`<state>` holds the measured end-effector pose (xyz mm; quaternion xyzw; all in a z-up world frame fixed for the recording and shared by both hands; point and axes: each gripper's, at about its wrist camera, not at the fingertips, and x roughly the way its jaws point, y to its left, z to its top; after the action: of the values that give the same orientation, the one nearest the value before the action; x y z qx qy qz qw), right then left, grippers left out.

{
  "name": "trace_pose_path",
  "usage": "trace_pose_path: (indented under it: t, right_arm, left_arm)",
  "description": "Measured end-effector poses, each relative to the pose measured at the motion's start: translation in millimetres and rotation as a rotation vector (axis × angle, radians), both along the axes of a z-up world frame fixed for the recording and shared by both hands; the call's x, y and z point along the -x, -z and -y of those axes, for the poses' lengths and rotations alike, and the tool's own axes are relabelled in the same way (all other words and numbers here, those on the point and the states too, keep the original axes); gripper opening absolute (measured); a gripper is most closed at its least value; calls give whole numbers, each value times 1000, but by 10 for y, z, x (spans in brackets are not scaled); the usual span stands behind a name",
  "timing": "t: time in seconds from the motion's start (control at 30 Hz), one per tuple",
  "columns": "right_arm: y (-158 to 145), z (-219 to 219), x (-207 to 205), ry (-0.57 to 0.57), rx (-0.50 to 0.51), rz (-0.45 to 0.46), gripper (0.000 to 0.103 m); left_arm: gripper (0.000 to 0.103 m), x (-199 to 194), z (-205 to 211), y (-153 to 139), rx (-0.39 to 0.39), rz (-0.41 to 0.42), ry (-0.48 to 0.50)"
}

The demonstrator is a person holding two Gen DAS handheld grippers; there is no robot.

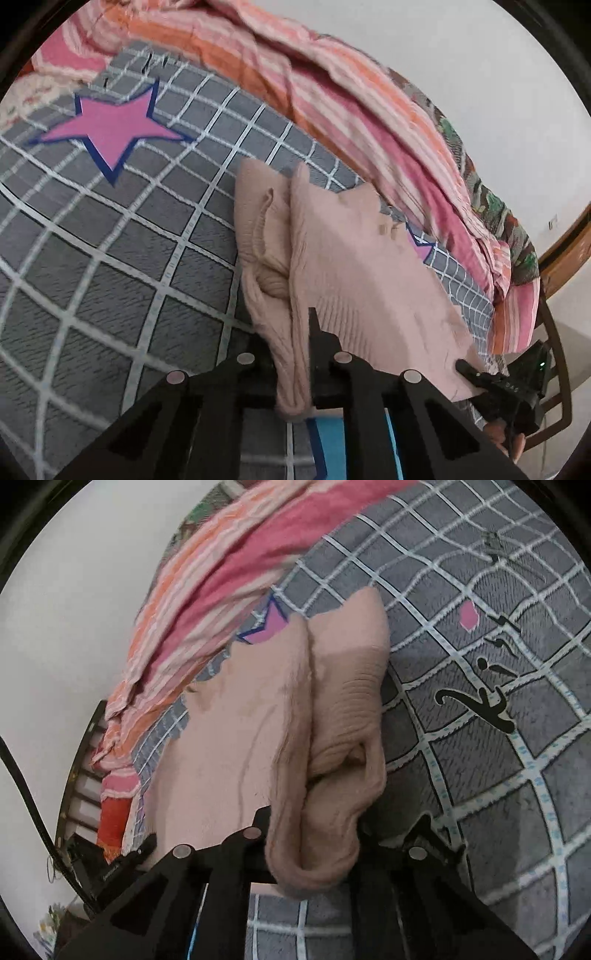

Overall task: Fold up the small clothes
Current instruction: 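Fold the held hem over toward the collar with both tools and release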

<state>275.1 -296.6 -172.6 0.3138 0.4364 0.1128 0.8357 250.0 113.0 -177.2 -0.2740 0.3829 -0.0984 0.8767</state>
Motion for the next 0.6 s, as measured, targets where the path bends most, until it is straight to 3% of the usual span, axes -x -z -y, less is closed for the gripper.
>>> trace_pose_path:
  t: [0.5,0.53,0.6]
  right_arm:
    - [-259,80,1310,-80,113,36,9]
    - [-261,85,1357,-78,123,41,10]
    - [-251,103,1405,-71,169,26,22]
  left_arm:
    - [12,1185,129,-175,-96,17,44]
    - [13,1198,149,-184,-118,23,52]
    - [20,1199,153,-210,-166,22,61]
